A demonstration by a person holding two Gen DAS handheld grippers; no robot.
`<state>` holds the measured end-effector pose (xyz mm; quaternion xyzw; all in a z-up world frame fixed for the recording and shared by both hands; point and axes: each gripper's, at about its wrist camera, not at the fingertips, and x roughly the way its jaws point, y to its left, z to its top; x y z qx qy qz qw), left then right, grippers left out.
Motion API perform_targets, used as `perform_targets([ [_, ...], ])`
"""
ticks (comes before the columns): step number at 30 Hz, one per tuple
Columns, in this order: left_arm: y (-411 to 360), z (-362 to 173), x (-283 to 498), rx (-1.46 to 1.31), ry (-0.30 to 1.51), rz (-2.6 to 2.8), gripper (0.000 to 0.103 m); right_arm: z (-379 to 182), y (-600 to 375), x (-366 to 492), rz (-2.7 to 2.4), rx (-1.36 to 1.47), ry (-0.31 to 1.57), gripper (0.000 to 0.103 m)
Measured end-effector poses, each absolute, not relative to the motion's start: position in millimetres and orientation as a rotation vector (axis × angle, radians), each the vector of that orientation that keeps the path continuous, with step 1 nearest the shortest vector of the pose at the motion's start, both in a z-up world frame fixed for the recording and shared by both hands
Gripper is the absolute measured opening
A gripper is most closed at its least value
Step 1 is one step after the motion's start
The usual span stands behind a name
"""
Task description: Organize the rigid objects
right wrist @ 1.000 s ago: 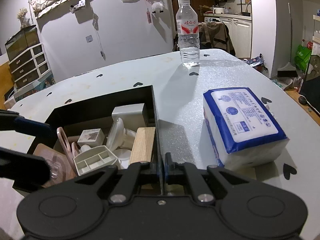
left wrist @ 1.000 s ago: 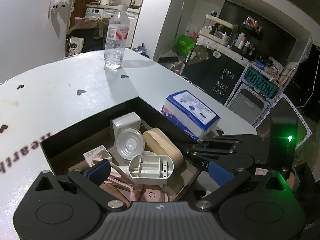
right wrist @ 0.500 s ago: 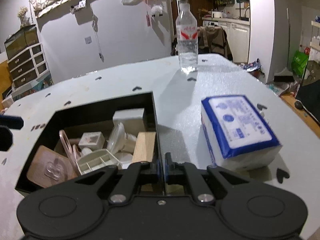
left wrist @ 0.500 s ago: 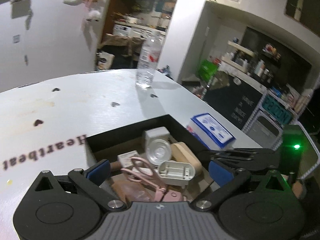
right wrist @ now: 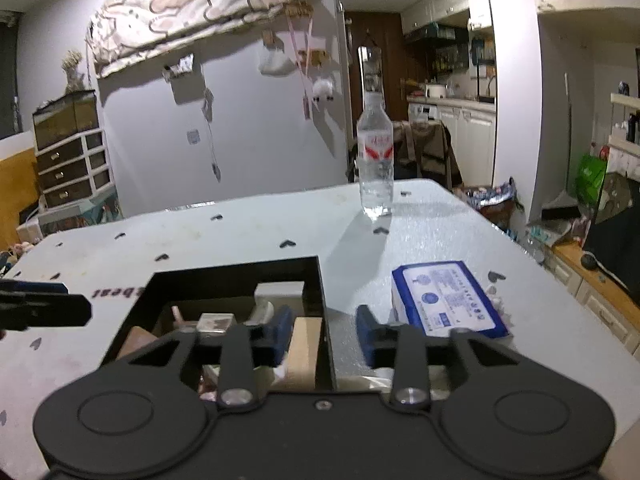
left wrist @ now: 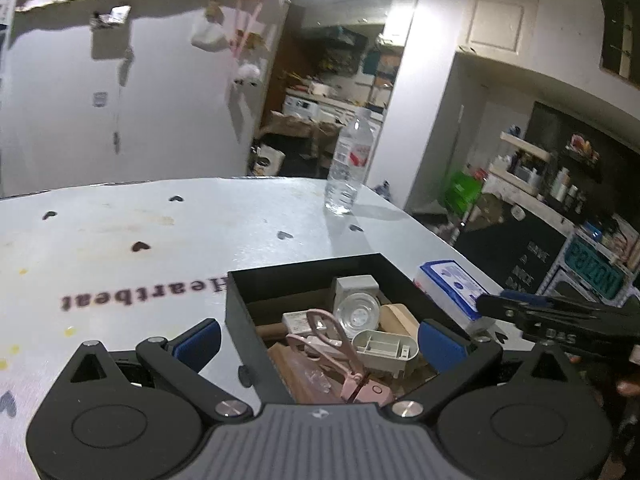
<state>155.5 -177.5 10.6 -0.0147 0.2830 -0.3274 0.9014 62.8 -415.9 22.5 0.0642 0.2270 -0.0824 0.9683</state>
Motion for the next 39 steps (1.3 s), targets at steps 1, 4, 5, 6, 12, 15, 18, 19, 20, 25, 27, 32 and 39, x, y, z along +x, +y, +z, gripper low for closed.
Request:
perform_targets([
  [1,-176,10,149,-0.03,0.565,-0.666,0.103,24,-414,58,-0.165,0.129,0.451,0.05],
  [4,-173,6,131,-0.016,0.522,-0.619,0.103,25,-410,42,-0.162,0.127,0.43,0.055],
  [5,-171,5,126,-0.02,0.516,-0.609,0.103,25,-408,36,-0.163,0.124,0.421,0.059],
  [6,-169,4,121,-0.026,0.512,-0.6,0.103,25,-407,30,-0.164,0.121,0.413,0.063],
  [12,-158,-1,90,-0.048,0.481,-0.544,0.103,19,-401,0,-0.181,0.12,0.367,0.089],
  [15,-152,-5,77,-0.054,0.471,-0.513,0.103,15,-398,-14,-0.192,0.105,0.351,0.099],
  [18,-148,-11,66,-0.059,0.462,-0.481,0.103,12,-394,-25,-0.197,0.085,0.331,0.101],
  [19,-147,-13,62,-0.058,0.461,-0.471,0.103,11,-393,-28,-0.199,0.076,0.327,0.102],
  [20,-145,-14,60,-0.058,0.459,-0.464,0.103,10,-392,-30,-0.2,0.066,0.327,0.103],
  [25,-139,-16,49,-0.057,0.445,-0.424,0.103,5,-387,-39,-0.201,0.027,0.333,0.103],
  [27,-137,-17,46,-0.053,0.442,-0.411,0.103,3,-385,-41,-0.196,0.027,0.332,0.103],
  [32,-137,-16,37,-0.039,0.429,-0.388,0.103,3,-382,-47,-0.179,0.03,0.322,0.103],
  [39,-137,-15,29,-0.021,0.417,-0.382,0.103,6,-379,-52,-0.173,0.026,0.305,0.103],
])
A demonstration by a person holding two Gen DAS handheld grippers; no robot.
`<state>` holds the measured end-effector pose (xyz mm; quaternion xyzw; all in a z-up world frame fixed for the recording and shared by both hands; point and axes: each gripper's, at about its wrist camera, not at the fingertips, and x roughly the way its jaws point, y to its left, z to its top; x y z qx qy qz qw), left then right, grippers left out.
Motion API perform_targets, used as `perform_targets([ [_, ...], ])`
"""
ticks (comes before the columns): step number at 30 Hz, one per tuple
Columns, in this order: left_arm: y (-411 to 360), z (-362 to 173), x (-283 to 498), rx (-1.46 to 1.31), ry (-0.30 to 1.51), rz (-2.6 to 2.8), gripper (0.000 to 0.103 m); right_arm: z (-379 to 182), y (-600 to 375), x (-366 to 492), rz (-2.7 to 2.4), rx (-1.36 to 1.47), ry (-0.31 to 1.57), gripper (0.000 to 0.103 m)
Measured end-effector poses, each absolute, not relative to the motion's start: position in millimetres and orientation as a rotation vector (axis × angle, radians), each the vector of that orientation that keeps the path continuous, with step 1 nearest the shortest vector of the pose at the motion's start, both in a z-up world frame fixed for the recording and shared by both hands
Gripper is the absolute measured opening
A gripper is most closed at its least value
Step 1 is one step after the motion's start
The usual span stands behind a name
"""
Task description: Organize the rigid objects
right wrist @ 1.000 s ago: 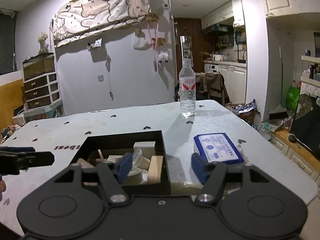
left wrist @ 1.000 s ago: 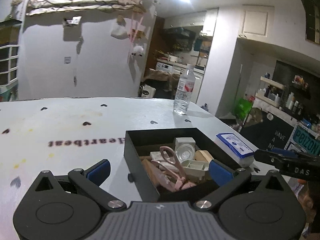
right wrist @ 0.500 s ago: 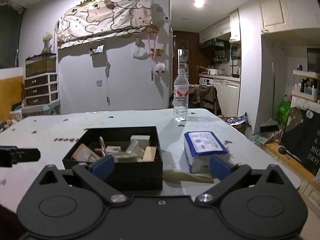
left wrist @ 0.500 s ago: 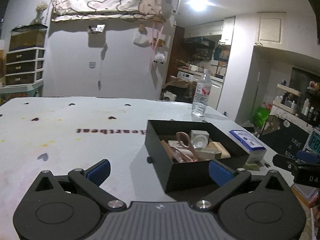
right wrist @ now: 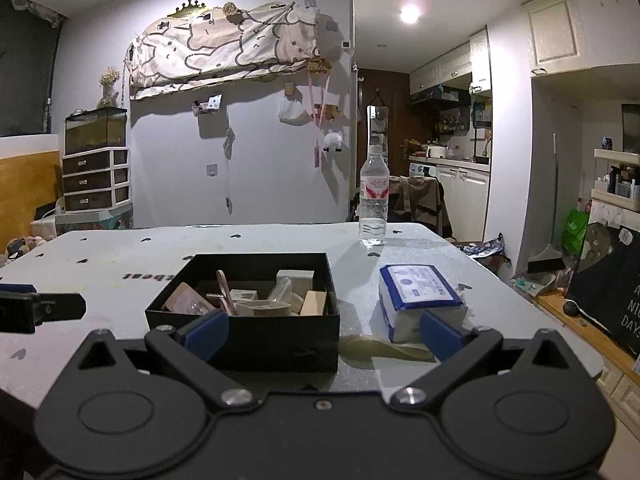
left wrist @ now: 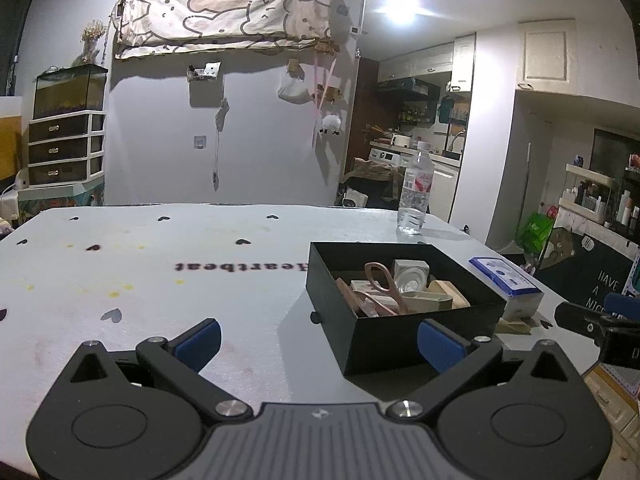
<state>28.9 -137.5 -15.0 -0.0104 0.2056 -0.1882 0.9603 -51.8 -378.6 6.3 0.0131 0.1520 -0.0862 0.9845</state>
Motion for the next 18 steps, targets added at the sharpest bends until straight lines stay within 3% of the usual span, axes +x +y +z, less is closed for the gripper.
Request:
perform_targets([
  [18,-132.6,-13.2,26.9,-0.028,0.417,-0.376,0.103,7.6,-376.9,-53.1,-0.173,0.022,0.308,0.103],
])
